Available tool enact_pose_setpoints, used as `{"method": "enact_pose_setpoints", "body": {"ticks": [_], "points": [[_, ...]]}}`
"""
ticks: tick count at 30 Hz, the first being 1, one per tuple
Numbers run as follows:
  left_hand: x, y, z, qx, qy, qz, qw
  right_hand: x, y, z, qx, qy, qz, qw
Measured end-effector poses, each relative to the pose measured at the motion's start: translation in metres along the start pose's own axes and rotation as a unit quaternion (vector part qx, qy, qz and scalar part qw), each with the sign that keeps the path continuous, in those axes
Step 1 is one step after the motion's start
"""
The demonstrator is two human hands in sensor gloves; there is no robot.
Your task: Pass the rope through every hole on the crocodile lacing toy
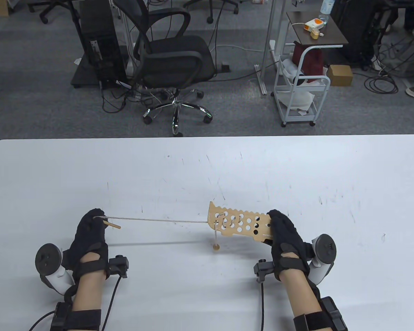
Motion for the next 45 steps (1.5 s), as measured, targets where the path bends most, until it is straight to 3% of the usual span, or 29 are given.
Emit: {"method": "enact_pose_setpoints", "body": {"ticks": [5,20,29,45], "points": [[-0.003,-0.014,0.001,0.041,-0.010,0.008,0.999,-0.003,0.009,-0.006,-0.022,-0.010,-0.003,1.000],[-0.010,-0.048,-0.005,0.091,-0.024,0.060,0.994,-0.006,0.033,-0.026,-0.087,-0.024,-0.009,0.996],[-0.018,-0.074,-0.011,0.157,-0.055,0.147,0.975,-0.006,0.044,-0.036,-0.117,-0.021,0.002,0.993],[-0.012,-0.119,-0.025,0.310,-0.030,0.090,0.946,-0.014,0.058,-0.056,-0.153,-0.029,0.024,0.987]]}}
Point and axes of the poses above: the tracker on the back of each hand, its own x axis roughly to the little-finger side, its own z axis roughly from the wrist to the fingertips, y = z × x, the point moved 1 cm from there along z, roughly from the wrist to the fingertips, and after that the axes turned 10 degrees about x, right-handed, at the moved point
